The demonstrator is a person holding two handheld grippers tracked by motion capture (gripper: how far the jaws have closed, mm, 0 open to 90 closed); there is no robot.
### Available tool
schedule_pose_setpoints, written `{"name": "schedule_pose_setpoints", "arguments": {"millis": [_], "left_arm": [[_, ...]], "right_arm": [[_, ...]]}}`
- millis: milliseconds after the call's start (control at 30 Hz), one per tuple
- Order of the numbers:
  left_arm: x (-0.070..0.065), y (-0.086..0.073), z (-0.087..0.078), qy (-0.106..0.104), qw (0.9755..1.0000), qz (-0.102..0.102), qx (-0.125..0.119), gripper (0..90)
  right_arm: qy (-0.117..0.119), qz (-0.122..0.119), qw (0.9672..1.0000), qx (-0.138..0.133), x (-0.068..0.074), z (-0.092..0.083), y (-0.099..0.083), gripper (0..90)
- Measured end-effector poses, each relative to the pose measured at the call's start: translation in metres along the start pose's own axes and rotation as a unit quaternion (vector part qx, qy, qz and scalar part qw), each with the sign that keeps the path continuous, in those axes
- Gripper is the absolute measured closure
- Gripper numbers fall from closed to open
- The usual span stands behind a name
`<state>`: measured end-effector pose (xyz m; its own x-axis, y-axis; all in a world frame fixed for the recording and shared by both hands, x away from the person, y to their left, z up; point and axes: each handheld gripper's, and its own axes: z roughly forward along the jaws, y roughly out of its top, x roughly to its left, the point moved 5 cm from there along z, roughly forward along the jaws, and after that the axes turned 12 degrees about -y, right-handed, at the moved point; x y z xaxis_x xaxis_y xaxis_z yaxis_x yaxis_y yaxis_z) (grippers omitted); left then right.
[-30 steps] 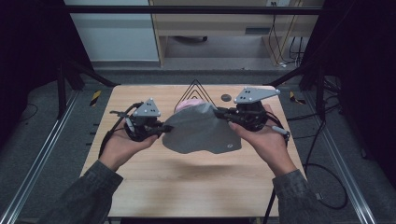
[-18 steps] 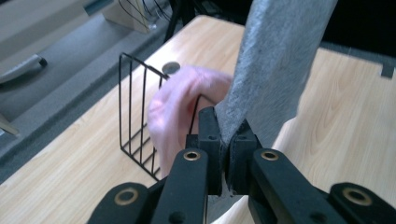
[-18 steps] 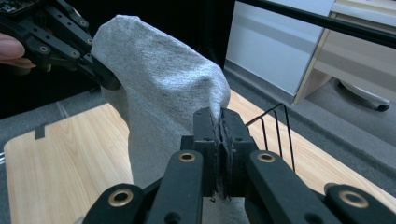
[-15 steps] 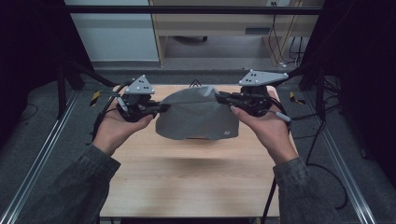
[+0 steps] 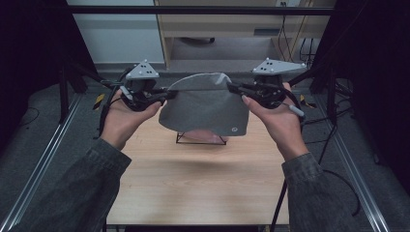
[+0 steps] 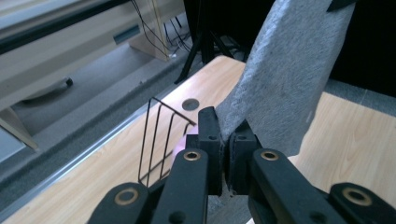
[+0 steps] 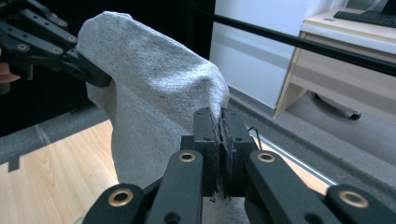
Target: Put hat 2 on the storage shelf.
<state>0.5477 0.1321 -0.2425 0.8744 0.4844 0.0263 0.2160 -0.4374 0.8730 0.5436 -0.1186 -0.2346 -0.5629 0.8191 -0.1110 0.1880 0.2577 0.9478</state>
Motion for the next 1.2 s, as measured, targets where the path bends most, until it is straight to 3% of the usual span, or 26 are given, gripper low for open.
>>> {"name": "schedule_pose_setpoints", "arguments": {"millis": [433, 633, 800, 933, 1200], "left_arm": [[0.023, 0.036, 0.006, 0.025, 0.9985, 0.002, -0.048, 86.5], [0.037, 0.038, 0.021, 0.032, 0.9981, -0.003, -0.051, 86.6], [0.047, 0.046, 0.027, 0.033, 0.9973, -0.005, -0.065, 86.5], [0.053, 0.051, 0.031, 0.042, 0.9965, 0.005, -0.073, 86.5], [0.066, 0.048, 0.039, 0.049, 0.9958, 0.002, -0.077, 86.4]], "right_arm": [[-0.025, 0.024, 0.9988, -0.035, -0.029, 0.016, 0.028, 86.8], [-0.047, 0.03, 0.9974, -0.047, -0.041, 0.03, 0.027, 86.8], [-0.05, 0.037, 0.9968, -0.05, -0.052, 0.039, 0.029, 86.8], [-0.05, 0.044, 0.9962, -0.057, -0.06, 0.046, 0.031, 86.8], [-0.052, 0.053, 0.9957, -0.055, -0.068, 0.062, 0.027, 86.7]]}}
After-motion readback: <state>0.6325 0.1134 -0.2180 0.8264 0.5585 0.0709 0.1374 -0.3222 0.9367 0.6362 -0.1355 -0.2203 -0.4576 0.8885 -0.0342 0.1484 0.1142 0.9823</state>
